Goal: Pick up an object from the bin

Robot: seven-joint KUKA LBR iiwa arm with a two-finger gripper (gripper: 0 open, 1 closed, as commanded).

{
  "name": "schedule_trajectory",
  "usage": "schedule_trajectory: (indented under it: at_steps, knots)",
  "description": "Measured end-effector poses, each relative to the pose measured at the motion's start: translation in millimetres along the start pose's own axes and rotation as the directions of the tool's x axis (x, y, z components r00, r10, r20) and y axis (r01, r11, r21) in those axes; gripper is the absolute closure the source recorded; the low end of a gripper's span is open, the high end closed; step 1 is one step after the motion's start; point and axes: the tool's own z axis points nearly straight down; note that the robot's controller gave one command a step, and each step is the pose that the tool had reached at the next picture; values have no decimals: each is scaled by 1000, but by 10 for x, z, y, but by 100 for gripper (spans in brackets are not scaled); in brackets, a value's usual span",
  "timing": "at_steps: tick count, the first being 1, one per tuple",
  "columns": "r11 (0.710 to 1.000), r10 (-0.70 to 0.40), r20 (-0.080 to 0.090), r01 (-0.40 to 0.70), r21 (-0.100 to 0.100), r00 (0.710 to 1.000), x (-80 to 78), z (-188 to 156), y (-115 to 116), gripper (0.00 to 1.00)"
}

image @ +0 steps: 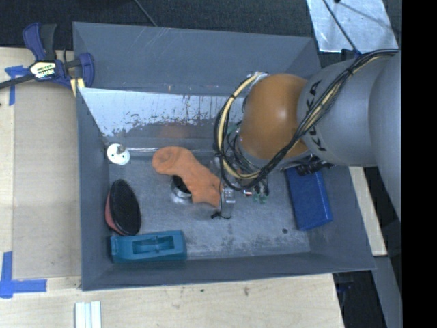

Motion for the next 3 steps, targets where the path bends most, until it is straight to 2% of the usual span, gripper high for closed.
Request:
schedule_trajectory:
  at_steps: [1,2,3]
  knots:
    - [998,-58,-4,58,0,998,119,353,2,100]
    - [998,-58,-4,58,0,998,119,353,2,100]
    - [996,-89,-2,89,1,996,17,-1249,41,100]
